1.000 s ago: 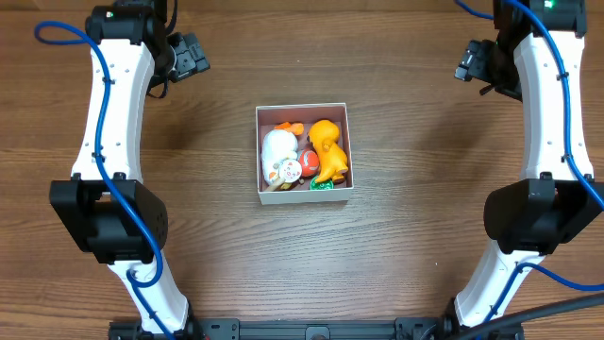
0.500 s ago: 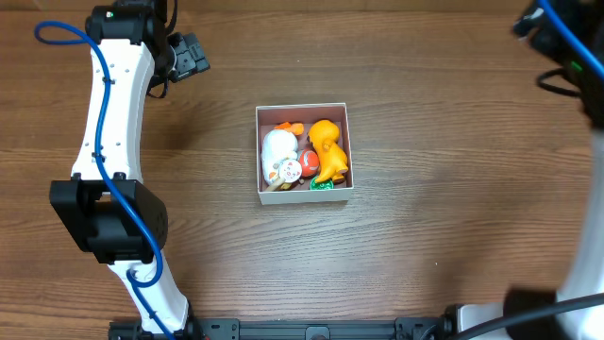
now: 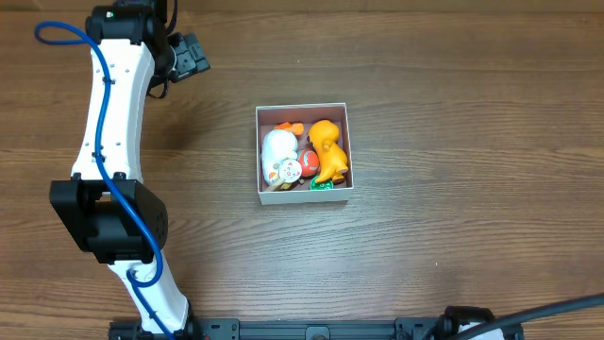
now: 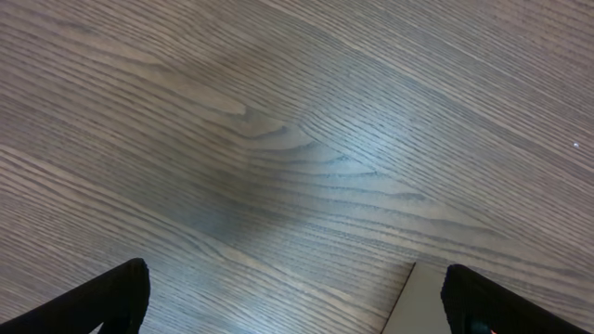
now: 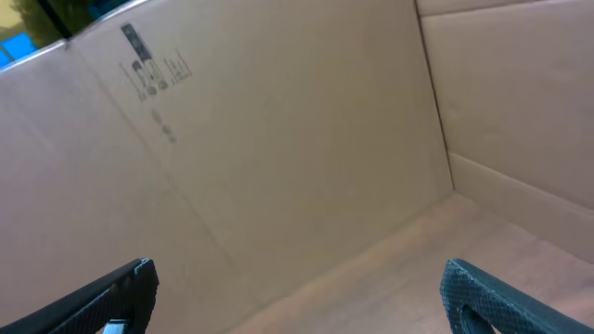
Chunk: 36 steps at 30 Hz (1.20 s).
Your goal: Pack container
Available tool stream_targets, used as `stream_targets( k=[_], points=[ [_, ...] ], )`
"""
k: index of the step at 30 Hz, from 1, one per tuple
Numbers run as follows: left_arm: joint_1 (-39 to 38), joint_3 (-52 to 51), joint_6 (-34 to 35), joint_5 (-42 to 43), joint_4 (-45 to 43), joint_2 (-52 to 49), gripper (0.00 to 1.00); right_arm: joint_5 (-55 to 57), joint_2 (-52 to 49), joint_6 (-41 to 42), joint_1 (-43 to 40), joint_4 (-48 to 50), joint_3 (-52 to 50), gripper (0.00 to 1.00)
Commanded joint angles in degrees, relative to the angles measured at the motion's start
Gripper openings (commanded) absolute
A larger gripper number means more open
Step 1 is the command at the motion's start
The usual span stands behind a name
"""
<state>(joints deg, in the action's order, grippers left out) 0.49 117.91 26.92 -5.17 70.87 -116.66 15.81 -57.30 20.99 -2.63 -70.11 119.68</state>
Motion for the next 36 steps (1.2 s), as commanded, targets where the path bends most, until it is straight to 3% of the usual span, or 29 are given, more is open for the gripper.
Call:
stream_targets(
  k=[1, 4, 10, 20, 24, 27, 31, 36],
  points=[
    [0.24, 1.07, 0.55, 0.28, 0.00, -0.24, 1.00, -0.48, 6.73, 0.33, -0.13, 1.75, -12.63, 1.00],
    [0.24, 1.07, 0.55, 0.28, 0.00, -0.24, 1.00, -0.48, 13.20, 0.98, -0.13, 7.87, -26.12, 1.00],
    [0.24, 1.07, 0.55, 0.28, 0.00, -0.24, 1.00, -0.87, 23.96, 1.70, -0.13, 29.97, -56.13, 1.00],
    [0.24, 1.07, 0.55, 0.28, 0.00, -0.24, 1.00, -3.89, 31.69, 1.11, -0.11, 65.85, -95.10, 1.00],
    [0.24, 1.07, 0.55, 0.28, 0.00, -0.24, 1.00, -5.81, 37.07, 1.14, 0.04, 71.41, -102.75, 1.00],
    [0.24, 1.07, 0.55, 0.31, 0.00, -0.24, 1.00, -6.99, 41.68, -0.42, 0.04, 70.36, -104.89, 1.00],
    [0.24, 1.07, 0.55, 0.28, 0.00, -0.24, 1.00, -11.17, 46.84, -9.16, 0.04, 69.68, -107.16, 1.00],
    [0.24, 1.07, 0.55, 0.28, 0.00, -0.24, 1.00, -11.02, 48.74, -9.46, 0.04, 69.35, -110.09, 1.00]
  ],
)
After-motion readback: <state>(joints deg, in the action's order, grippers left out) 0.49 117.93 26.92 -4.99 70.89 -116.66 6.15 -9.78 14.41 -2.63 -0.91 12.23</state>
